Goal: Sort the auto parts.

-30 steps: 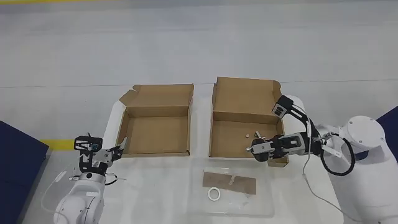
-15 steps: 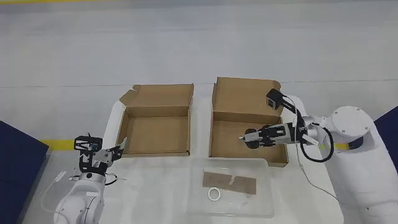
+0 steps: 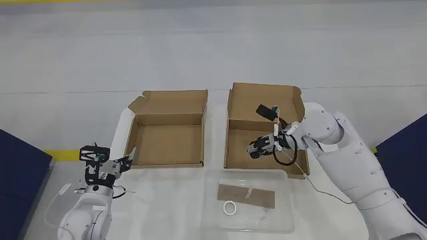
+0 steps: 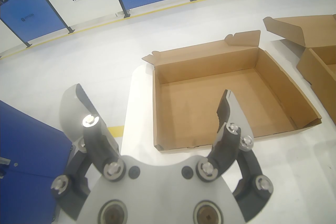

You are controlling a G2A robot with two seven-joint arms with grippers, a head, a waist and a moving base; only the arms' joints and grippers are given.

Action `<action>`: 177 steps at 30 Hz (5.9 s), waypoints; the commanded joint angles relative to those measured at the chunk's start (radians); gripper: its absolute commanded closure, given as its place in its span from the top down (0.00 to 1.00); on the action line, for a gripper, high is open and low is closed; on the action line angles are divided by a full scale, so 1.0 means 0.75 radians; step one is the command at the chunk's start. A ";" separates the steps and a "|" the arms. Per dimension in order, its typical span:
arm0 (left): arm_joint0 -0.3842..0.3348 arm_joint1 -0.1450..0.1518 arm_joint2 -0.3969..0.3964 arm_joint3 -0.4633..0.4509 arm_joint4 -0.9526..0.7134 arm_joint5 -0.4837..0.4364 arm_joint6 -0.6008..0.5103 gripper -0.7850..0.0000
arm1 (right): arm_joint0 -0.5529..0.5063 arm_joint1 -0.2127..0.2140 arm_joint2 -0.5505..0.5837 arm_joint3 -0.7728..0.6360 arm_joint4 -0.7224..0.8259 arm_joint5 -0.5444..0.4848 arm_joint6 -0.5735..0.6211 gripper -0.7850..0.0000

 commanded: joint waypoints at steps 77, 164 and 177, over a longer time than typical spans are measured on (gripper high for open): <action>0.000 0.000 0.000 0.000 0.000 0.000 0.000 1.00 | 0.401 -0.386 -0.656 0.852 -0.314 0.597 -0.575 0.00; 0.000 0.000 0.000 0.000 0.000 0.000 0.000 1.00 | -0.655 -0.017 0.867 -0.457 0.630 0.096 0.116 1.00; 0.000 0.000 0.000 0.000 0.000 0.000 0.000 1.00 | -0.683 -0.010 0.891 -0.471 0.634 0.093 0.119 1.00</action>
